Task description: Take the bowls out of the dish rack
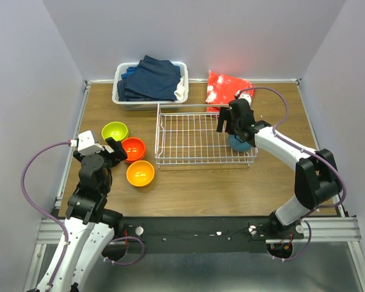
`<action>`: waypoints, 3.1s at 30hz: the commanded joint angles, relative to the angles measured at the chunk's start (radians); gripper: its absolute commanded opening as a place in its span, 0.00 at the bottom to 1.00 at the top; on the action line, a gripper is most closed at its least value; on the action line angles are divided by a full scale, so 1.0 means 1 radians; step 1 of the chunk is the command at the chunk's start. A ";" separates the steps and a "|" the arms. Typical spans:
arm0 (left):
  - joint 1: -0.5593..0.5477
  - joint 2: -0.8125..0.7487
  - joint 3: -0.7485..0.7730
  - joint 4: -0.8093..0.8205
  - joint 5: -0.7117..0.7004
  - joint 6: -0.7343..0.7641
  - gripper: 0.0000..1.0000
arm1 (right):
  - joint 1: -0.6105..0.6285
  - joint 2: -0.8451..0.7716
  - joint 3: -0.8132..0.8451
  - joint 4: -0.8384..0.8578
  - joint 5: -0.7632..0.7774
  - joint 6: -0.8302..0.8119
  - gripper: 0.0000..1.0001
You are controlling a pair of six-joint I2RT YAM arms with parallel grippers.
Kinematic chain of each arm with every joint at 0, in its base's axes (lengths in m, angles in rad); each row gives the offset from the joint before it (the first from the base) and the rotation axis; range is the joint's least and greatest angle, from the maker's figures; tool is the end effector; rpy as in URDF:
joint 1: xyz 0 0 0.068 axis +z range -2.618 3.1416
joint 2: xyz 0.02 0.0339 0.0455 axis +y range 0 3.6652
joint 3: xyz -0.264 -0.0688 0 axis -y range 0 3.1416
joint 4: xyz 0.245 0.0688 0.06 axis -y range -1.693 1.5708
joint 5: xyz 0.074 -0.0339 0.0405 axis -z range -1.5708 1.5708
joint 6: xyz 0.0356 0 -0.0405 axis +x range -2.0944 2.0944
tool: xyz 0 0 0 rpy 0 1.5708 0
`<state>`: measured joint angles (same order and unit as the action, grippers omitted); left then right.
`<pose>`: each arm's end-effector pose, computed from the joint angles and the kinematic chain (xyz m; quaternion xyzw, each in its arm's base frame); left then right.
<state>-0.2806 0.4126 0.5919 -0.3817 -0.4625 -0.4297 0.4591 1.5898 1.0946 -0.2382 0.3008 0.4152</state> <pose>0.1122 -0.0158 0.3008 -0.2006 0.7414 -0.0474 0.6386 0.3178 0.1453 0.2415 0.0411 0.9044 0.0462 0.4221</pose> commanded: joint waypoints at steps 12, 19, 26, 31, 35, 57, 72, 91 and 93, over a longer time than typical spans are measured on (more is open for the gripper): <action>0.008 -0.038 -0.018 0.038 0.047 0.023 0.94 | -0.042 0.190 0.211 0.002 -0.157 -0.107 0.94; 0.008 -0.041 -0.023 0.041 0.048 0.029 0.95 | -0.042 0.093 0.214 -0.099 -0.098 -0.242 0.93; 0.008 -0.043 -0.024 0.050 0.055 0.037 0.95 | -0.020 0.042 0.162 -0.168 0.038 -0.453 0.90; -0.006 -0.067 -0.026 0.050 0.044 0.049 0.95 | 0.062 0.070 0.113 -0.128 0.237 -0.640 0.91; -0.035 -0.092 -0.026 0.044 0.018 0.060 0.95 | 0.105 0.085 0.073 -0.061 0.277 -0.774 0.92; -0.078 -0.141 -0.038 0.047 -0.018 0.077 0.95 | 0.154 0.272 0.007 0.121 0.437 -1.016 0.94; -0.078 -0.146 -0.037 0.041 -0.015 0.075 0.95 | 0.154 0.236 0.022 0.139 0.445 -0.995 0.66; -0.065 -0.100 -0.032 0.035 0.039 0.071 0.95 | 0.182 0.116 0.070 0.086 0.380 -0.833 0.33; -0.063 -0.095 -0.030 0.033 0.048 0.069 0.95 | 0.188 0.092 0.079 0.080 0.360 -0.807 0.32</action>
<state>-0.3527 0.3004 0.5640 -0.3531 -0.4500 -0.3630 0.6292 1.7515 1.1271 -0.1257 0.7307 -0.4889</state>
